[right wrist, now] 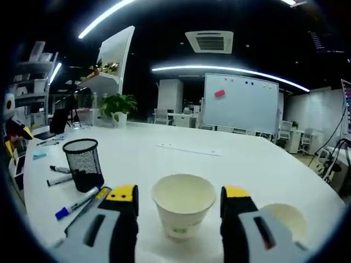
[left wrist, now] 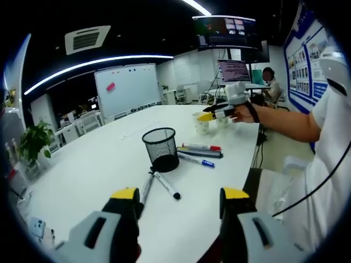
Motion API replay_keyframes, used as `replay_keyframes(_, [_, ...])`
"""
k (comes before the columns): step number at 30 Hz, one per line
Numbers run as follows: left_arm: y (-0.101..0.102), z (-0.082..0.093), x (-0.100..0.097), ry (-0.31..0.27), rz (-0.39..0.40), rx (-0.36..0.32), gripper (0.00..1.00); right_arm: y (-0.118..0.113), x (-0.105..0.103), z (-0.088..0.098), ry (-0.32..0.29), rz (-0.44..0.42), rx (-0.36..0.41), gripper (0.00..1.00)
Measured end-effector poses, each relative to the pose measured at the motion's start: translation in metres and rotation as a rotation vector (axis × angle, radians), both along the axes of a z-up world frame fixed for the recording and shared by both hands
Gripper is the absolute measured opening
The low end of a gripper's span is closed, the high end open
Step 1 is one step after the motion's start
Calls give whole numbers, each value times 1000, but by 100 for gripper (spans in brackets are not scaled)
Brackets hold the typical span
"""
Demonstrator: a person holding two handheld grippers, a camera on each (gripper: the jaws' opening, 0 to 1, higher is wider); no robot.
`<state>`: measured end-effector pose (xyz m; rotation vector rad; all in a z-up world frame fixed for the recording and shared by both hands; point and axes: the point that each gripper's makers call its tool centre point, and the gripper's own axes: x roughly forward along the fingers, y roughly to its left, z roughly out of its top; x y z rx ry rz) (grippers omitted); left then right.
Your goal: Place the scattered laser pointers and whiteboard markers into the pen holder and stack the scattered paper cups together
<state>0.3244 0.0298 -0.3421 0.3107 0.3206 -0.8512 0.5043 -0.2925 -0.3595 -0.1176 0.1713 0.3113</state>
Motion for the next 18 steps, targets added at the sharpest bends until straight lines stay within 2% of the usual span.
replay_keyframes(10, [1,0,1,1,0,-2,60,2,-2,0,0,-9,-2,58])
replay_keyframes(18, [3,-1,1,2,3,-2,60,1,0,-3,2,-15,-44,57])
